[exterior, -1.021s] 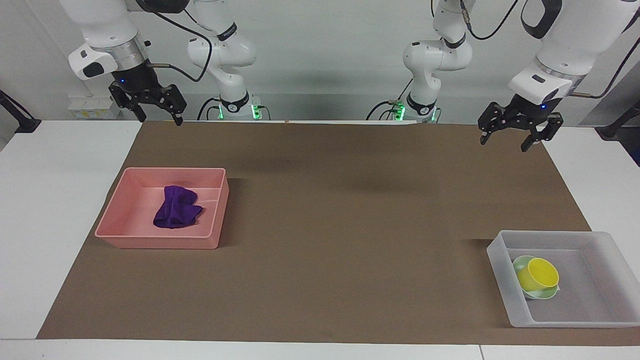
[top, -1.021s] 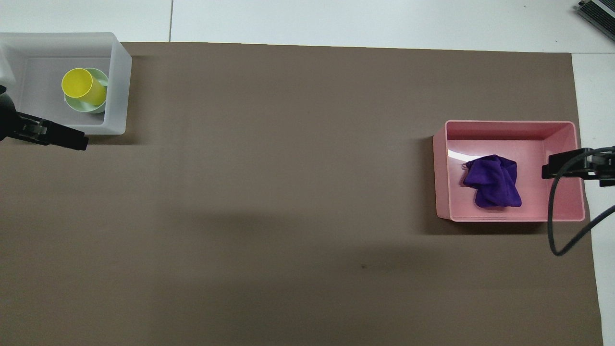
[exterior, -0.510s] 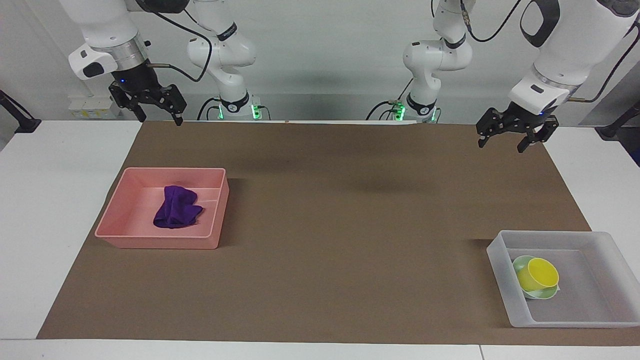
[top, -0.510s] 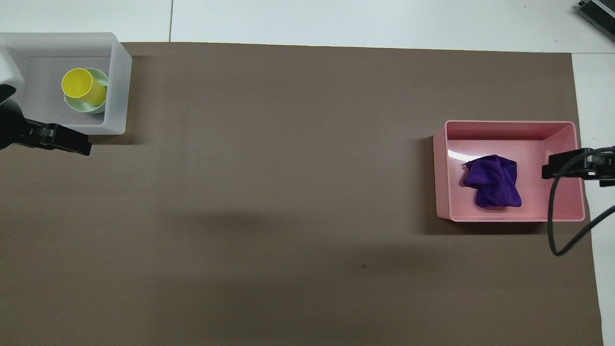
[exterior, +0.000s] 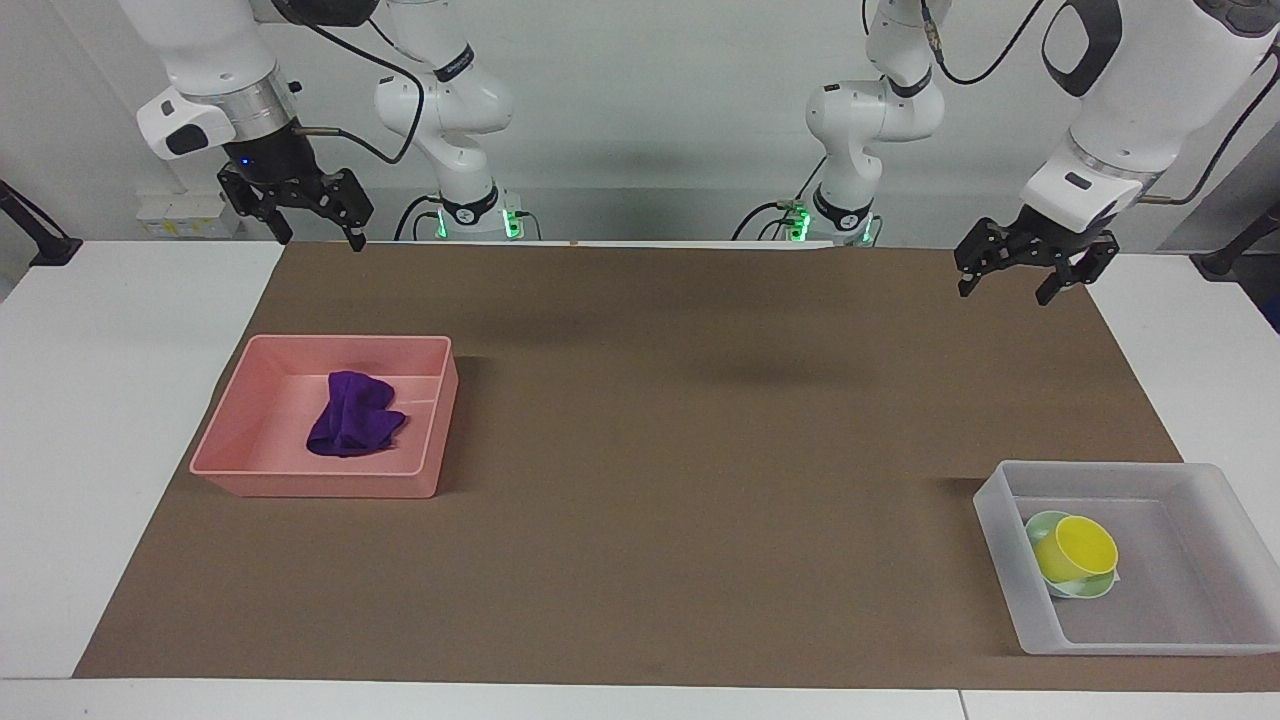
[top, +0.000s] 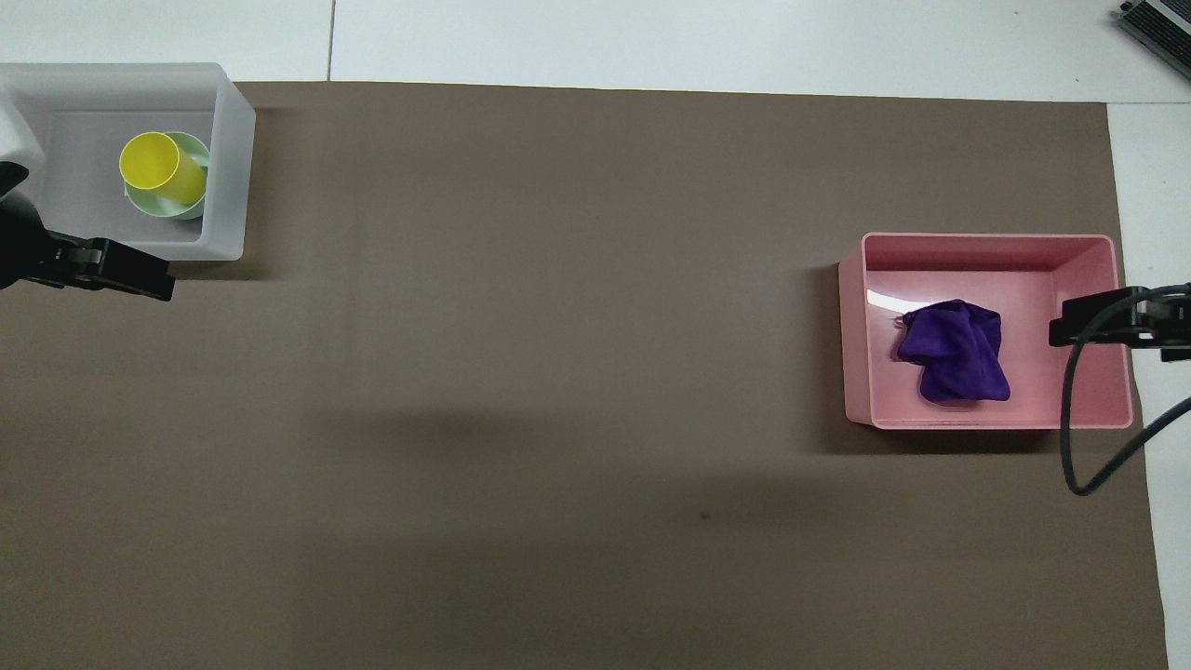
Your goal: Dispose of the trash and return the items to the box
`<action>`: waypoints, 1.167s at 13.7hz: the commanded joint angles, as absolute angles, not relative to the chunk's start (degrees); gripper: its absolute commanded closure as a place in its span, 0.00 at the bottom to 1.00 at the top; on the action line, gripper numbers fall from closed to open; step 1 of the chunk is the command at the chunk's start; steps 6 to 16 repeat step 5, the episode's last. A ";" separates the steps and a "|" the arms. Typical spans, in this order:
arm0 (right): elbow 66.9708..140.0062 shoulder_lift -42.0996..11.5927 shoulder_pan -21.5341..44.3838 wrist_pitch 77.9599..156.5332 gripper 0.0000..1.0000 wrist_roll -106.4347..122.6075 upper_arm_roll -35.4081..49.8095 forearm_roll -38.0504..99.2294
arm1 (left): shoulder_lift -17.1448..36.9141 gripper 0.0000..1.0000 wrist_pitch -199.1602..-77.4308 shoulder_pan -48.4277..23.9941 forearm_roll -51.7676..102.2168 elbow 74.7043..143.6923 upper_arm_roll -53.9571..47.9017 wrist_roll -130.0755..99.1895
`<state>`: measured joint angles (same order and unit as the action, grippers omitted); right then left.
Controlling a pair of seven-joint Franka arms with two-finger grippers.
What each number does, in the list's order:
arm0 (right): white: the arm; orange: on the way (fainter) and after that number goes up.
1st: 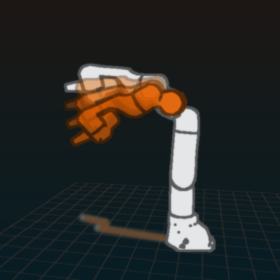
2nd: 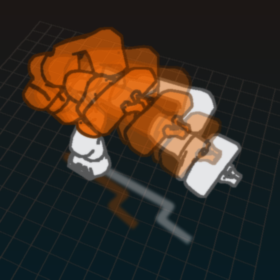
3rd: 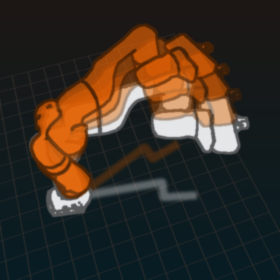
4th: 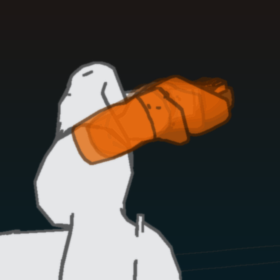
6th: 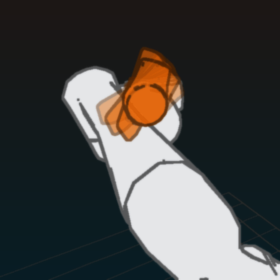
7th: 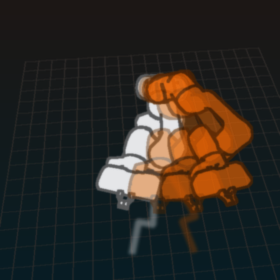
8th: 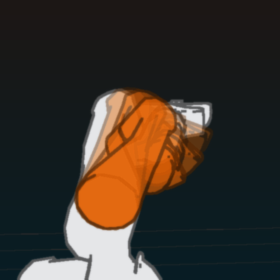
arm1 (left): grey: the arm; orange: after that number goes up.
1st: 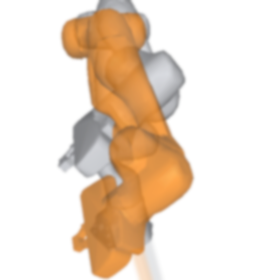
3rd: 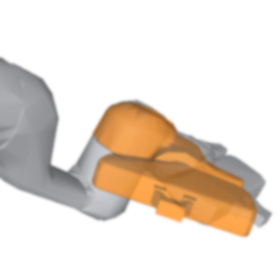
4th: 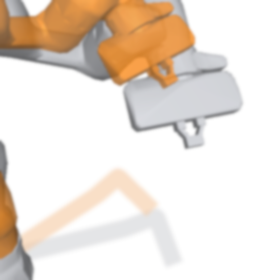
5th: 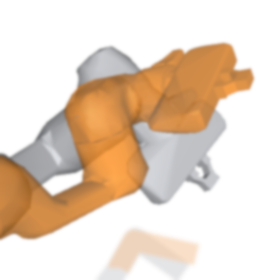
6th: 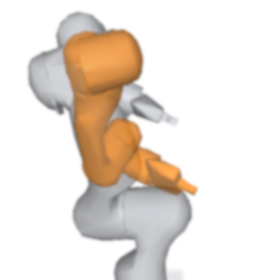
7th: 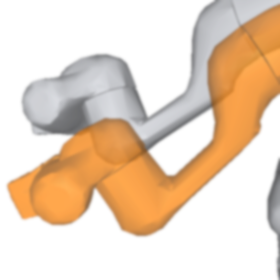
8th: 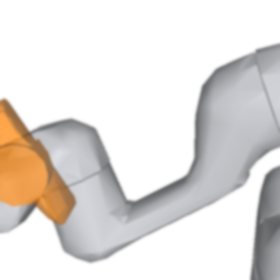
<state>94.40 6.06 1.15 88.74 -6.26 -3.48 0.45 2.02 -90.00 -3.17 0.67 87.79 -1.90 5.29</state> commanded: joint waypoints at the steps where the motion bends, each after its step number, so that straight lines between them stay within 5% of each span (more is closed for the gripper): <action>1: 95.62 7.38 0.62 88.15 0.00 -5.98 -3.16 0.62 | 0.79 0.00 -90.09 -2.81 -1.93 89.12 -2.20 4.92; 16: 95.62 7.38 0.62 88.15 0.00 -5.98 -3.16 0.62 | 0.79 0.00 -90.44 -2.81 -1.93 89.12 -2.20 4.75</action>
